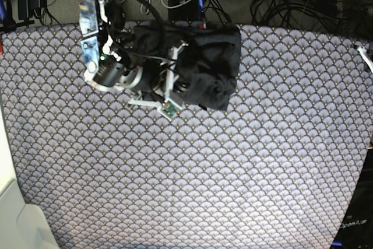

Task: Fold the T-shirt properly
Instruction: 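Fold the printed end over onto the folded stack with the right gripper, then open the right gripper and pull it back from the stack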

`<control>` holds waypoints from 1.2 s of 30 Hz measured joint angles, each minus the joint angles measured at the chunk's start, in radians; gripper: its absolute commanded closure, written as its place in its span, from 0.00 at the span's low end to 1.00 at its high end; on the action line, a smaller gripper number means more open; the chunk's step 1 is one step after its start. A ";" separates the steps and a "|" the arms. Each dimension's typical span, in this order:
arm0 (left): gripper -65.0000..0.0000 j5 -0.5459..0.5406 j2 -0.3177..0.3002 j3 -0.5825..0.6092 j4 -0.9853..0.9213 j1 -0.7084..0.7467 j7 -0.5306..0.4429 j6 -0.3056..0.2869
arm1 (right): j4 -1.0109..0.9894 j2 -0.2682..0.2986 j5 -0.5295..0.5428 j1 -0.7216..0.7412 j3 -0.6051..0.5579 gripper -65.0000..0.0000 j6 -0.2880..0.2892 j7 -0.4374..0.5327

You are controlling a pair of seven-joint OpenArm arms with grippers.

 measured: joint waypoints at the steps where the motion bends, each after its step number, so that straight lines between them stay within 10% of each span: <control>1: 0.99 0.000 0.002 0.000 0.000 0.000 -0.001 0.000 | -0.018 0.001 0.001 0.005 0.011 1.00 0.000 0.002; 16: 0.99 -0.003 0.002 0.000 0.001 0.015 -0.002 0.000 | -0.131 0.017 0.000 -0.039 -0.357 1.00 0.000 -0.010; 28: 0.97 0.000 -0.001 0.002 0.001 0.025 -0.001 0.000 | 0.122 0.184 -0.097 0.013 -0.513 1.00 0.000 -0.107; 36: 0.40 0.000 0.040 0.001 0.002 -0.026 0.006 0.000 | 0.142 0.308 -0.157 0.013 -0.498 1.00 0.000 -0.138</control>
